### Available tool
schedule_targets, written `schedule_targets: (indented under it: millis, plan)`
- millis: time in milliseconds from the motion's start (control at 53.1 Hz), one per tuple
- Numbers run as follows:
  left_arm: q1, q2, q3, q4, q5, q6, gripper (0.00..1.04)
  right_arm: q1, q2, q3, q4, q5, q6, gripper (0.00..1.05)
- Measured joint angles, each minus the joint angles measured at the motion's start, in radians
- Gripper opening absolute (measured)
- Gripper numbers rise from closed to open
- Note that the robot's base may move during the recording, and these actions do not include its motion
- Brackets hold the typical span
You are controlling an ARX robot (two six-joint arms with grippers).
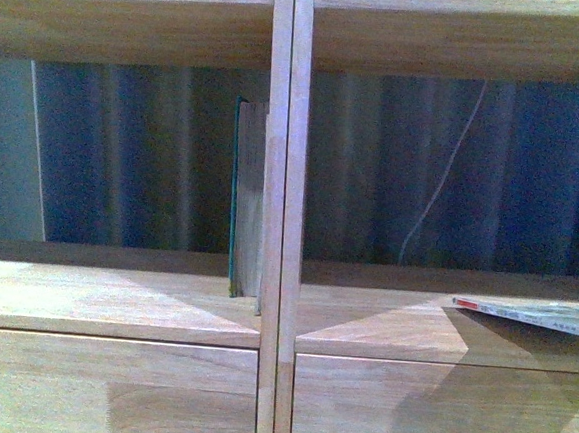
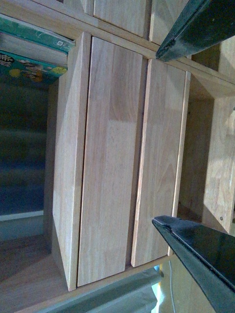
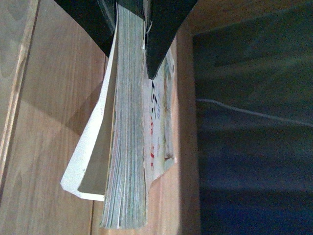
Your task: Organize books on shelf
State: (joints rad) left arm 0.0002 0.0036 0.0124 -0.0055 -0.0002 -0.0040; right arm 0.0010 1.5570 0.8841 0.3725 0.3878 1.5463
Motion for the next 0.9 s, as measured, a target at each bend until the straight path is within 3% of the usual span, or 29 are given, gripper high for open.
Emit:
schedule_targets:
  millis: [433, 716, 904]
  plan:
    - [0.0, 0.0, 0.0, 0.0, 0.0, 0.0, 0.97, -0.142, -0.314, -0.058, 0.085, -0.167, -0.293, 0.07]
    - [0.0, 0.0, 0.0, 0.0, 0.0, 0.0, 0.97, -0.222, -0.581, -0.142, 0.004, -0.29, -0.414, 0.07]
    - [0.0, 0.0, 0.0, 0.0, 0.0, 0.0, 0.97, -0.222, -0.742, -0.18, -0.048, -0.325, -0.467, 0.07]
